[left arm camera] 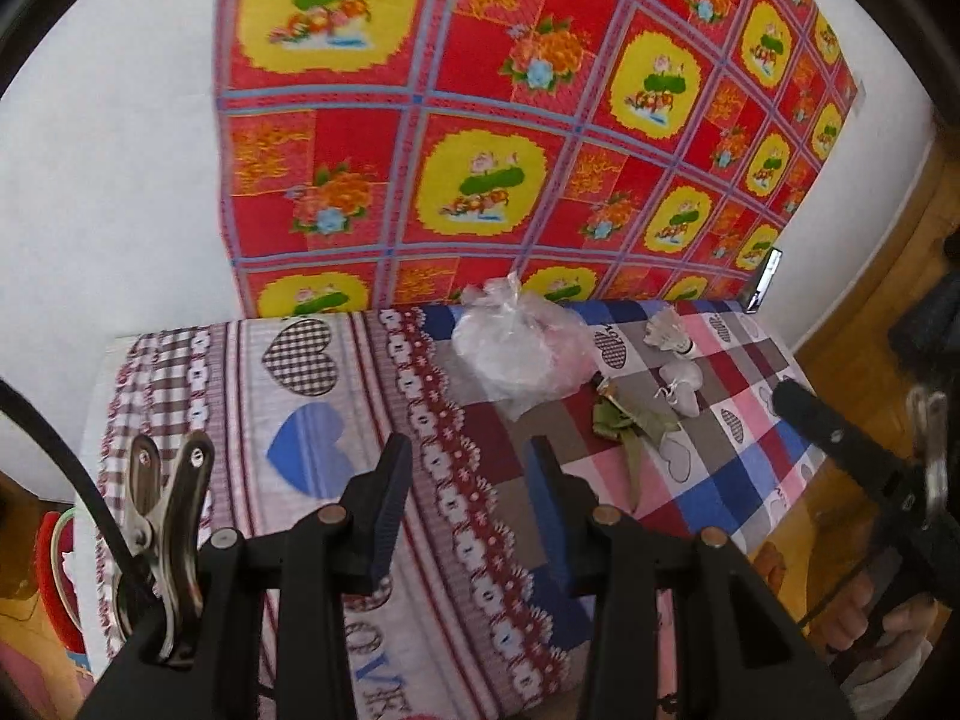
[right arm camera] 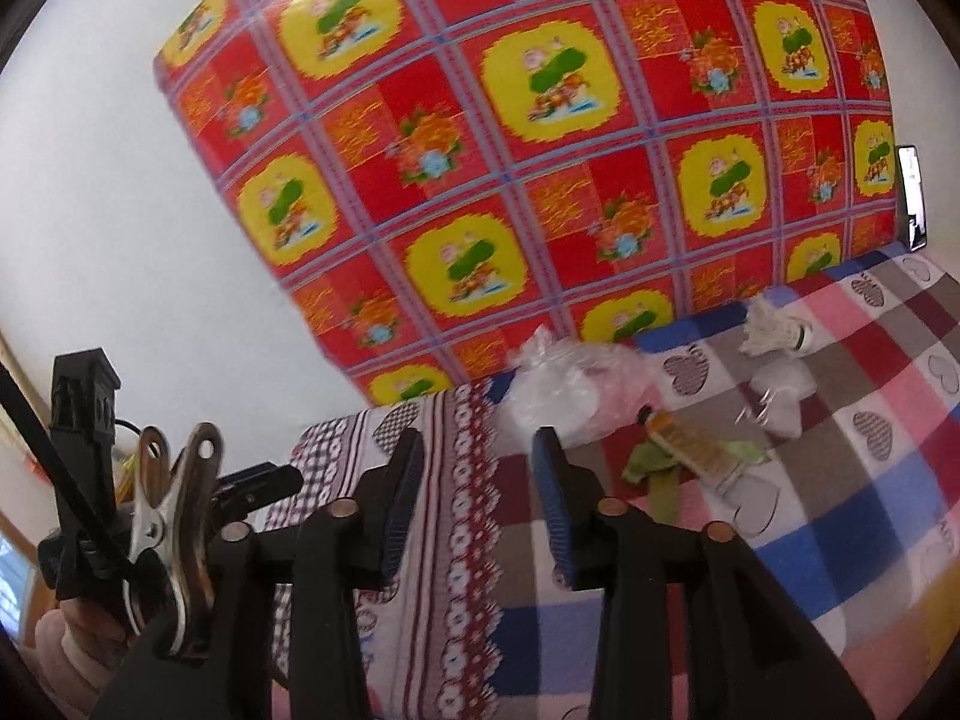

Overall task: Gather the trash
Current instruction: 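Move both grippers from the bucket back to the clear plastic bag on the bed, then lower the right gripper onto the clear plastic bag and close on it, then lift the clear plastic bag in the right gripper and carry it over the bucket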

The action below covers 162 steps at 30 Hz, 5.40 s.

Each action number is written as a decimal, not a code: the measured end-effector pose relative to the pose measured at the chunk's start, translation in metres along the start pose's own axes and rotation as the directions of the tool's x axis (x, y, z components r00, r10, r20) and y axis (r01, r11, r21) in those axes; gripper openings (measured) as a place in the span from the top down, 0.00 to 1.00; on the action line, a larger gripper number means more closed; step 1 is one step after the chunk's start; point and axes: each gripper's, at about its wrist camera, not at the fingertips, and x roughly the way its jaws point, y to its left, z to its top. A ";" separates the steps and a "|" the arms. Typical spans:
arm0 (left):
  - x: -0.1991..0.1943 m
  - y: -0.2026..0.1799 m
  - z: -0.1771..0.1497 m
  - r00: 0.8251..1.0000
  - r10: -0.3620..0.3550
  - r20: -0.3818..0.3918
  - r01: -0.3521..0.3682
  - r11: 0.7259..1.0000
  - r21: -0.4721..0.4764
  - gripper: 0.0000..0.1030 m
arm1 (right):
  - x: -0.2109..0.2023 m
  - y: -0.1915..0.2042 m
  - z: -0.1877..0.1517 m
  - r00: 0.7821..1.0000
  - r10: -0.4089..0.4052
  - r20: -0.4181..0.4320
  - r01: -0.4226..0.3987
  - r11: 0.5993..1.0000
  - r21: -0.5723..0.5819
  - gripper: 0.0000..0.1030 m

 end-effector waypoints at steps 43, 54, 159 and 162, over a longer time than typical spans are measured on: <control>0.217 -0.020 0.051 0.969 0.164 -0.185 -0.212 0.936 -0.282 0.49 | 0.244 -0.157 0.071 0.890 0.079 -0.449 -0.118 0.991 -0.060 0.42; 0.240 -0.006 0.043 0.971 0.106 -0.216 -0.177 0.923 -0.341 0.49 | 0.284 -0.145 0.060 0.842 0.110 -0.528 -0.178 0.981 -0.080 0.42; -0.158 0.143 -0.171 0.907 0.412 0.081 -0.300 0.771 -0.561 0.82 | 0.098 0.240 -0.121 0.741 0.346 -0.576 -0.594 0.738 -0.321 0.82; -0.166 0.156 -0.174 0.896 0.436 0.078 -0.313 0.748 -0.585 0.82 | 0.105 0.259 -0.124 0.721 0.357 -0.594 -0.622 0.711 -0.328 0.82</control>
